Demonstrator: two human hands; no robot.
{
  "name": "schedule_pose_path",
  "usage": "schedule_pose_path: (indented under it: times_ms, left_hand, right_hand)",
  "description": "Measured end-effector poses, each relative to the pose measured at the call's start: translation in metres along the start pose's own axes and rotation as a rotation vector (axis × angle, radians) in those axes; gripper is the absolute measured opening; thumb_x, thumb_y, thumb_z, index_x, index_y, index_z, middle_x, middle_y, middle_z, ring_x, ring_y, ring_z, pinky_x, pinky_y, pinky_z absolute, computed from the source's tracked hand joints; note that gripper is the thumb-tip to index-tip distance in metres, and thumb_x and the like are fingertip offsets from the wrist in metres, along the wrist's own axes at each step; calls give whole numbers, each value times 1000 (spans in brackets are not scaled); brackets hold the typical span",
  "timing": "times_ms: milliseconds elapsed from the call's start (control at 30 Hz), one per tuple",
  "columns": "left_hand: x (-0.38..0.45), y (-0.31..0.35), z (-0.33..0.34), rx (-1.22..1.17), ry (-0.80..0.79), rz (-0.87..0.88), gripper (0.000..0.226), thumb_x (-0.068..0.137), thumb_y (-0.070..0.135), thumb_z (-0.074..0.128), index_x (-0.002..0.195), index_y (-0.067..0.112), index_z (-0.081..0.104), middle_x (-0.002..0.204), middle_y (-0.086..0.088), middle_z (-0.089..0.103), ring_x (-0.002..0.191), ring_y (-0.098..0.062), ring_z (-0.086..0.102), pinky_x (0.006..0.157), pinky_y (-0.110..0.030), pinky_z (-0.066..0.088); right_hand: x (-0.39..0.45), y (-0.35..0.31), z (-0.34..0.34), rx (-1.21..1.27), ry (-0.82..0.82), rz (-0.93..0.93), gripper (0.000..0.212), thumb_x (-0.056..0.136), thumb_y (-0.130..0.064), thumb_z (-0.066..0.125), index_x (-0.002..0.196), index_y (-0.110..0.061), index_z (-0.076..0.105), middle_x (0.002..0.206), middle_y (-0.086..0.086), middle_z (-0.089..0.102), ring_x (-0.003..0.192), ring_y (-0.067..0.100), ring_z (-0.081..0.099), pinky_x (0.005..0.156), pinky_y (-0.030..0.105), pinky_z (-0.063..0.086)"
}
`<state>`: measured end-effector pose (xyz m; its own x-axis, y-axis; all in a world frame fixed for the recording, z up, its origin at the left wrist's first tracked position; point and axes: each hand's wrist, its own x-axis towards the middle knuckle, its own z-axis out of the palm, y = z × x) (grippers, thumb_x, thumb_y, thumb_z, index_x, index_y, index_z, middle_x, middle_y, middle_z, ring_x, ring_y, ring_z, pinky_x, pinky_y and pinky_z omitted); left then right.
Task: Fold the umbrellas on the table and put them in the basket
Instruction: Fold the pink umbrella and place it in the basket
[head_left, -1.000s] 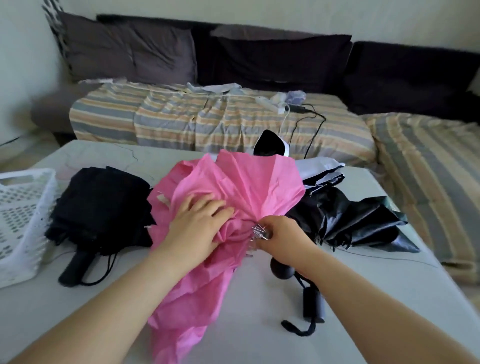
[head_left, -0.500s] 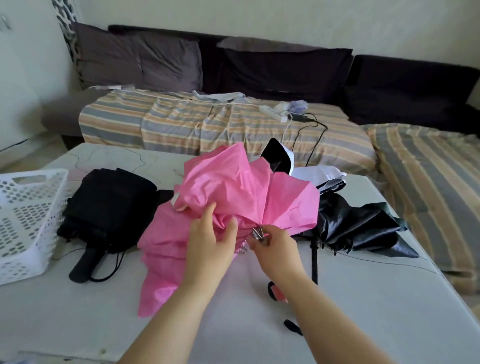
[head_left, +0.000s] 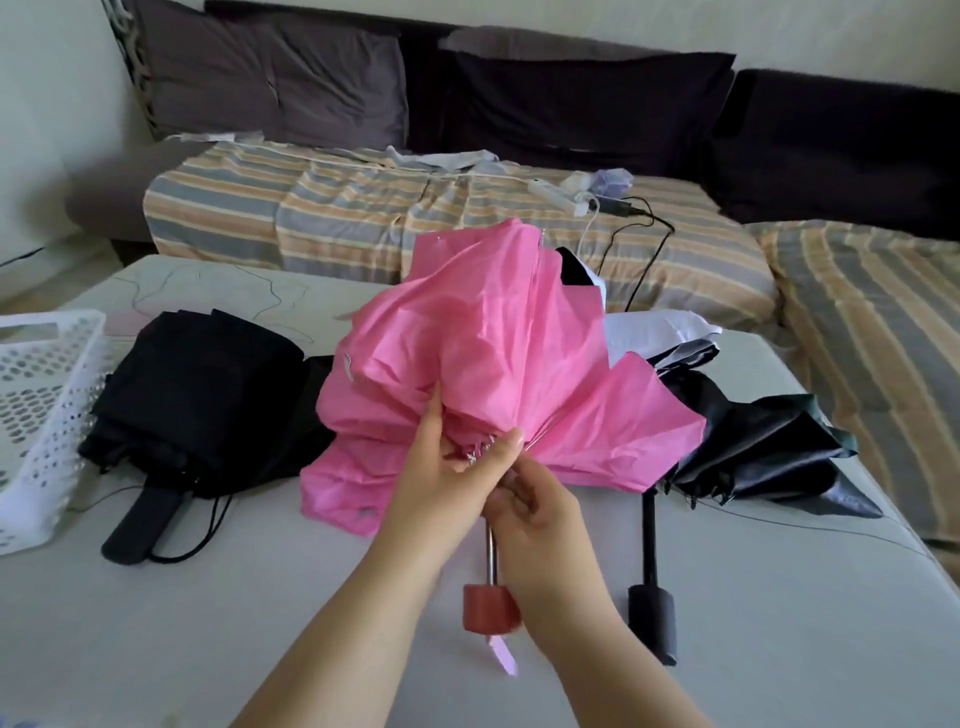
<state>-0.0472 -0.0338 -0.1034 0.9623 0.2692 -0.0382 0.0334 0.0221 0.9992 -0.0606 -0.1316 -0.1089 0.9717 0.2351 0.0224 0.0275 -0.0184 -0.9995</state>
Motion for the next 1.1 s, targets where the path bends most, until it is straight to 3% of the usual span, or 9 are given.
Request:
schedule_pose_path:
  times_ms: [133, 333, 433, 533, 600, 700, 867, 967, 1100]
  left_hand:
    - [-3, -1, -8, -146, -2, -32, 75, 81, 7, 71, 144, 28, 37, 121, 9, 61, 96, 4, 64, 72, -13, 53]
    - [-15, -4, -17, -145, 23, -40, 76, 80, -2, 71, 143, 25, 38, 126, -4, 61, 105, -14, 64, 91, -41, 54]
    - [-20, -2, -20, -188, -3, -44, 77, 79, -5, 69, 144, 18, 38, 127, -12, 61, 110, -27, 63, 94, -51, 51]
    - [-31, 2, -18, -196, -41, -20, 72, 82, -6, 65, 144, 19, 38, 121, -6, 66, 109, -22, 64, 92, -43, 54]
    - [-38, 3, -14, -186, -106, -3, 68, 83, -8, 63, 142, 19, 41, 115, -2, 69, 107, -15, 66, 86, -29, 55]
    - [-45, -1, -5, -94, -212, 21, 55, 82, -10, 64, 128, 20, 54, 97, 11, 71, 92, -9, 67, 75, -24, 53]
    - [-47, -1, 2, 10, -270, 50, 36, 80, -3, 71, 107, 19, 62, 89, -2, 62, 87, -11, 59, 80, -28, 52]
    - [-49, 6, 4, 47, -325, 66, 50, 78, 2, 74, 118, 27, 55, 108, 11, 68, 103, 4, 62, 88, -18, 49]
    - [-55, 6, 1, 416, -297, 163, 89, 70, 23, 82, 134, 53, 28, 127, 17, 41, 121, 4, 44, 102, -13, 32]
  right_hand:
    - [-11, -5, 2, -169, -82, 5, 27, 97, -9, 51, 122, -16, 59, 102, -5, 69, 87, 1, 62, 78, 10, 45]
    - [-26, -33, -21, -598, -160, 27, 22, 93, -18, 56, 108, -33, 64, 68, -3, 68, 40, 2, 42, 41, 11, 32]
    - [-24, -47, -36, -612, 149, -113, 23, 93, -30, 59, 116, -32, 61, 80, -10, 61, 55, -1, 52, 52, 6, 37]
    - [-14, -40, -39, -591, 56, -100, 63, 90, -45, 56, 144, -50, 23, 136, -4, 34, 84, -13, 54, 76, 2, 39]
    - [-6, -31, -33, -478, -30, -52, 68, 89, -48, 54, 143, -56, 15, 151, -3, 18, 122, 2, 47, 97, 15, 34]
    - [1, -25, -25, -235, -53, -13, 75, 75, -60, 63, 132, -72, 15, 143, -7, 32, 108, 21, 60, 81, 30, 57]
    - [12, -13, -33, -53, 55, -103, 89, 71, -24, 80, 130, -67, 30, 136, -7, 36, 117, 24, 54, 84, 42, 57]
    - [16, -11, -34, 103, 92, -141, 77, 71, -4, 72, 119, -58, 45, 138, 0, 46, 118, 34, 56, 81, 38, 57]
    - [16, -16, -34, 189, 156, -111, 74, 80, 17, 49, 107, -51, 51, 130, 10, 55, 100, 32, 66, 73, 39, 60]
